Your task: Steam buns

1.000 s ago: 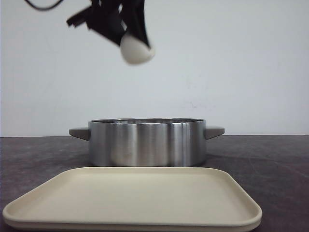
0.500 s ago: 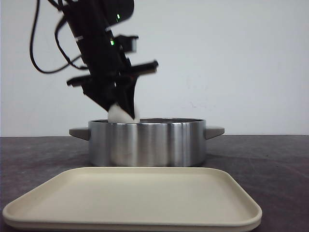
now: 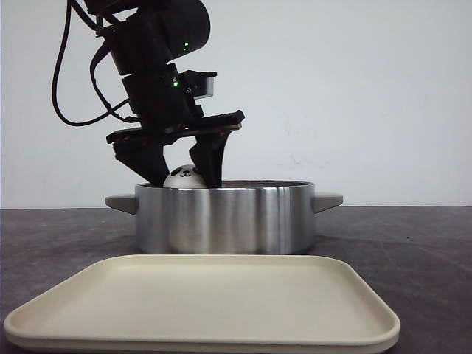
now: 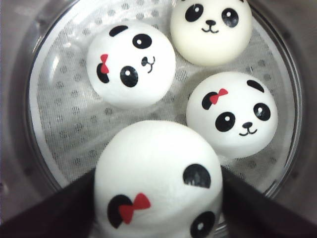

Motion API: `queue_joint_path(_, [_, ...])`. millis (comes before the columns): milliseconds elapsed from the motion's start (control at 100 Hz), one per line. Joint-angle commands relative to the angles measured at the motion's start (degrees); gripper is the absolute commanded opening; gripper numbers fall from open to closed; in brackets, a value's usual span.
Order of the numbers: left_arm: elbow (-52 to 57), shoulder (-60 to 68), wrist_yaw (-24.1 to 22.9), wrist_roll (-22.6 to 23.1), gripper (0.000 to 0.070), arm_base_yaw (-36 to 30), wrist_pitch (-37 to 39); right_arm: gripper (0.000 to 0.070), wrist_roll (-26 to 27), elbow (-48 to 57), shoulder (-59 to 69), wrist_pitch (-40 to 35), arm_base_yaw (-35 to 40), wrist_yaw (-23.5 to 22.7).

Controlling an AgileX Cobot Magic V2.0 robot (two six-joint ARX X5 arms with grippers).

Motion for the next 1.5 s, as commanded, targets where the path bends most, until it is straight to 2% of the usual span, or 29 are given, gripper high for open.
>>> queue_joint_path(0, [1.79, 1.11, 0.20, -0.02, 0.0521, -0.28, -0.15, 0.0016, 0.81, 1.20, 0.48, -0.20, 0.61, 0.55])
queue_joint_path(160, [4.20, 1.11, 0.17, -0.13, 0.0521, -0.28, -3.21, 0.0016, 0.79, 1.16, 0.48, -1.29, 0.61, 1.64])
queue_joint_path(300, [10.05, 0.98, 0.17, -0.15, 0.0497, -0.31, -9.05, 0.0016, 0.74, 1.01, 0.48, -2.14, 0.61, 2.14])
queue_joint_path(440, [13.46, -3.30, 0.17, -2.78, 0.0258, -0.48, -11.65, 0.0016, 0.74, -1.68, 0.09, -0.87, 0.63, 5.27])
queue_joint_path(500, [13.46, -6.88, -0.07, -4.68, 0.0182, -0.94, -11.72, 0.0016, 0.72, -4.17, -0.46, 0.48, 0.63, 6.05])
queue_joint_path(540, [13.35, -9.92, -0.48, -5.18, 0.0136, -1.49, -11.85, 0.0016, 0.72, -6.56, -1.20, 2.27, 0.63, 6.05])
queue_joint_path(670, [12.17, -19.12, -2.43, -5.03, 0.0059, -4.33, -11.45, 0.0016, 0.72, -18.16, -5.46, 12.28, 0.63, 5.86])
queue_joint_path(800, [11.10, -26.95, -6.36, -4.24, 0.0056, -9.07, -12.02, 0.0016, 0.74, -34.23, -11.06, 25.53, 0.66, 5.31])
queue_joint_path(900, [10.27, -32.11, -10.73, -4.57, 0.0056, -13.57, -13.31, 0.0016, 0.92, -46.69, -15.02, 36.30, 0.66, 2.91])
queue_joint_path(1000, [7.63, -37.53, -17.22, -4.94, 0.0056, -19.17, -13.40, 0.0016, 2.27, -56.50, -18.40, 45.94, 0.74, -0.92])
queue_joint_path(1090, [3.30, -42.66, -23.82, -6.71, 0.0056, -23.89, -13.70, 0.0016, 3.65, -61.61, -20.46, 51.39, 0.98, -3.19])
queue_joint_path(1220, [-4.70, -50.82, -29.31, -10.97, 0.0056, -28.04, -14.67, 0.0016, 3.96, -62.93, -21.70, 52.28, 1.05, -3.17])
queue_joint_path(1320, [-10.27, -56.11, -29.33, -14.51, 0.0057, -29.20, -15.34, 0.0016, 3.82, -62.93, -22.03, 52.61, 1.05, -3.17])
queue_joint_path(1400, [-12.57, -58.62, -29.33, -17.75, 0.0057, -29.27, -18.36, 0.0016, 3.85, -62.93, -22.10, 52.61, 1.05, -3.17])
queue_joint_path(1490, [-13.18, -59.63, -29.35, -19.43, 0.0057, -29.27, -22.38, 0.0016, 3.85, -62.93, -22.08, 52.61, 1.05, -3.19])
